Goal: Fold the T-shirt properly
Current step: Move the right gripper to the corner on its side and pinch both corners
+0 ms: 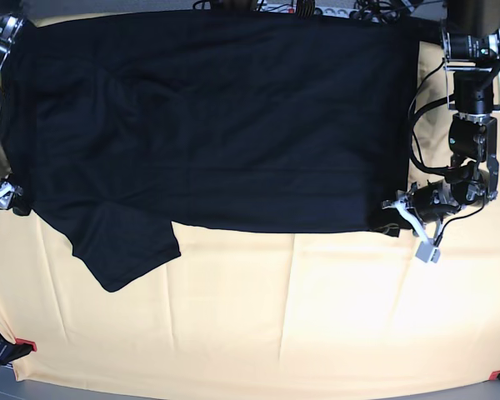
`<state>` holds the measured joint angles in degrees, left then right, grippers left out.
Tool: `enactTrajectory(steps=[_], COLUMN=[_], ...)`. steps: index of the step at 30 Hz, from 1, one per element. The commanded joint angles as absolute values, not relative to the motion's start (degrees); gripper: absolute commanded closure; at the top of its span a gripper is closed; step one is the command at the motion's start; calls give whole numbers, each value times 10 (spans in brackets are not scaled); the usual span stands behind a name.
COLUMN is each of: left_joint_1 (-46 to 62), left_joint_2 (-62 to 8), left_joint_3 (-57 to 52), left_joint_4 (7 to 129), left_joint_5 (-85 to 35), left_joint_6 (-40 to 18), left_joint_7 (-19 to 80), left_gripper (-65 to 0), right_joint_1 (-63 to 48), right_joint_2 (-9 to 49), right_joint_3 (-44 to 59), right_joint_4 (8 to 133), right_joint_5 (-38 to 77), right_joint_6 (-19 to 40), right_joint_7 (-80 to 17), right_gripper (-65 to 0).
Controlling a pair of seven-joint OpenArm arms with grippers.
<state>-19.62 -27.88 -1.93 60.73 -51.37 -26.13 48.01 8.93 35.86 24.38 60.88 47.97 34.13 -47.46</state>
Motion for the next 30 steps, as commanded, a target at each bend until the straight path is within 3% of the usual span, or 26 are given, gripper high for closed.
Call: enactTrajectory(steps=[1,6,14,20,25,27,30], left_joint_1=[-208,-208,-208,-208,-208,-208,-208], left_joint_2=[-289,-289,-288,-287,-287,-287,-287], left_joint_3=[-23,-23,-23,-23,-23,-23,-23], left_joint_4=[614,614,614,614,614,614,614], left_joint_5=[-510,-510,-511,-510,-512,-513,-513], left_joint_6=[-259,-259,-259,-259,-259,-259,-260], left_joint_7=[481,481,481,481,481,481,481], left_gripper=[0,0,0,0,0,0,0], right_joint_1=[117,180,167,150,151,153,154], right_joint_2=[376,376,371,353,346,347,347], right_joint_3=[237,208,208,208,208,208,208], right_joint_4=[592,513,511,511,511,511,512], right_joint_5=[487,473,439,515,582,585,583], right_joint_6=[349,360,351,400,400,400,400], right_joint_7=[-463,-463,-456,-502,-541,-538,-526], right_gripper=[-377,-377,-377,-377,-375,-319,-66])
